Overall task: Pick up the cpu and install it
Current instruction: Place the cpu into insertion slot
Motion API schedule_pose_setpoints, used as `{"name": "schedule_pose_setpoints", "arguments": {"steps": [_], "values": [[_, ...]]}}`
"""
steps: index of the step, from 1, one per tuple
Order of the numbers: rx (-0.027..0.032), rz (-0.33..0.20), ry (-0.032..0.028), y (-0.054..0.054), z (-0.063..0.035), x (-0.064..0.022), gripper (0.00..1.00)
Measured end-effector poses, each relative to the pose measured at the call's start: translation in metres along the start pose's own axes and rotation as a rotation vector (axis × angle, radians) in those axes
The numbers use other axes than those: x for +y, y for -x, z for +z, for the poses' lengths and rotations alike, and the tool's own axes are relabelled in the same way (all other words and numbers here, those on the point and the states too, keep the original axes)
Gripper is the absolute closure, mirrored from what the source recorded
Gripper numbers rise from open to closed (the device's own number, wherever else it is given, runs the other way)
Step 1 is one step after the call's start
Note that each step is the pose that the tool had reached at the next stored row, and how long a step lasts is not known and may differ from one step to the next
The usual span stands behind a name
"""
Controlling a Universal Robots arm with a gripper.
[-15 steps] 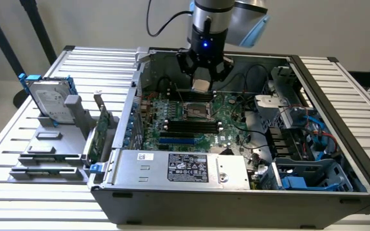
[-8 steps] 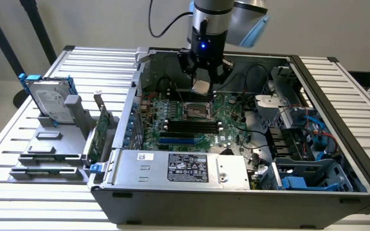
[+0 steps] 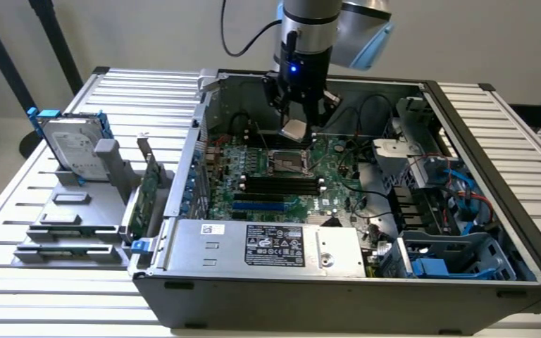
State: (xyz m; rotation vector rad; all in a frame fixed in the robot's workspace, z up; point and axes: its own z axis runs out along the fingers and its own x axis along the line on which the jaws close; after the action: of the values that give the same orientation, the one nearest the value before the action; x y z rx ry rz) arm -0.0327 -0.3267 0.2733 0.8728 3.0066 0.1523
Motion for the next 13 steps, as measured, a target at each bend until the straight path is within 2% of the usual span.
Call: {"name": "schedule_pose_setpoints", "arguments": {"steps": [13], "values": [[-0.0224,0.235,0.0046,0.0001,0.0063,-0.0006,0.45]]}}
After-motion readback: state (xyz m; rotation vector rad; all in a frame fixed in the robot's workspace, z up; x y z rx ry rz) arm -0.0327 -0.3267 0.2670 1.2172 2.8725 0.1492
